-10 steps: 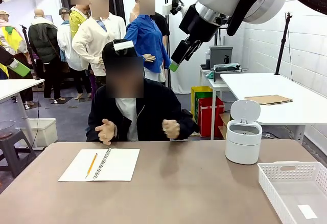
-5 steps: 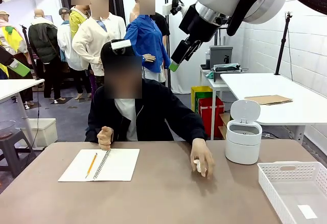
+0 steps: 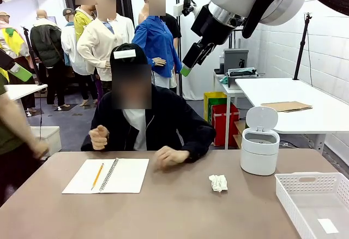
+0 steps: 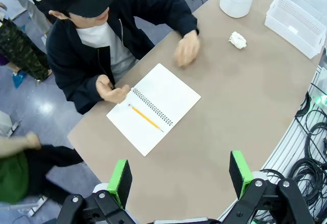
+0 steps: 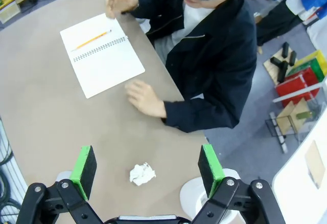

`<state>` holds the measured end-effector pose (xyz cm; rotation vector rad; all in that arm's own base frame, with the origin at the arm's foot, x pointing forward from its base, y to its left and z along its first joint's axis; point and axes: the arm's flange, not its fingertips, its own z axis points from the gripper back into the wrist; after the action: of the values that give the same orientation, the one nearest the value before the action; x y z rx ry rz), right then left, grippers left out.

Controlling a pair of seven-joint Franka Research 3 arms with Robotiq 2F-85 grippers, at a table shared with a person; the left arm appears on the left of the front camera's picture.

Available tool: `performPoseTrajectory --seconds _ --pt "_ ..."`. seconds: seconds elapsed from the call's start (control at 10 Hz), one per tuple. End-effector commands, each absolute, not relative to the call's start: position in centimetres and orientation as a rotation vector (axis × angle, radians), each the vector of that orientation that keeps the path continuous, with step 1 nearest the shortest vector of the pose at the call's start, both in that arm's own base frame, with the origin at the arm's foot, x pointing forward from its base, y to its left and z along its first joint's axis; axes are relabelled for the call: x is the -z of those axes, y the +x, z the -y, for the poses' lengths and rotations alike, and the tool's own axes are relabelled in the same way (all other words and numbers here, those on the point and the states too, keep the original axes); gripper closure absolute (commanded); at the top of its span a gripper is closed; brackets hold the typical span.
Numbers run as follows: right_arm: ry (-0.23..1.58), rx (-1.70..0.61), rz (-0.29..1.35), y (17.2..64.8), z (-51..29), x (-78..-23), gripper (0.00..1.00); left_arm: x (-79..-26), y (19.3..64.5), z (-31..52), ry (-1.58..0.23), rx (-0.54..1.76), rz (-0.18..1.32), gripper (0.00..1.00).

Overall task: Sort the paper based on its condition.
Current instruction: If a person hands you a paper, place it in the Organizing basket , and if it's crumpled, put it in the Trash can.

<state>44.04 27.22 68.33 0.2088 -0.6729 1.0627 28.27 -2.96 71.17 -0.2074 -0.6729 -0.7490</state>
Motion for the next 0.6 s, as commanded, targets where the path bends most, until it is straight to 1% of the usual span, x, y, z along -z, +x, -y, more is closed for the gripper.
performPoseTrajectory --seconds 0.0,0.3,0.5 --pt "0.234 -1.066 0.670 43.93 -27.01 -68.29 0.00 -71.18 28.27 2.86 -0.201 0.744 0.673 0.00" --pt "0.209 -1.063 0.673 44.04 -27.22 -68.33 0.00 -71.18 28.27 2.86 -0.201 0.744 0.673 0.00" --pt "0.236 -1.034 0.624 43.80 -26.64 -67.67 0.00 -71.18 28.27 2.86 -0.201 0.744 0.673 0.00"
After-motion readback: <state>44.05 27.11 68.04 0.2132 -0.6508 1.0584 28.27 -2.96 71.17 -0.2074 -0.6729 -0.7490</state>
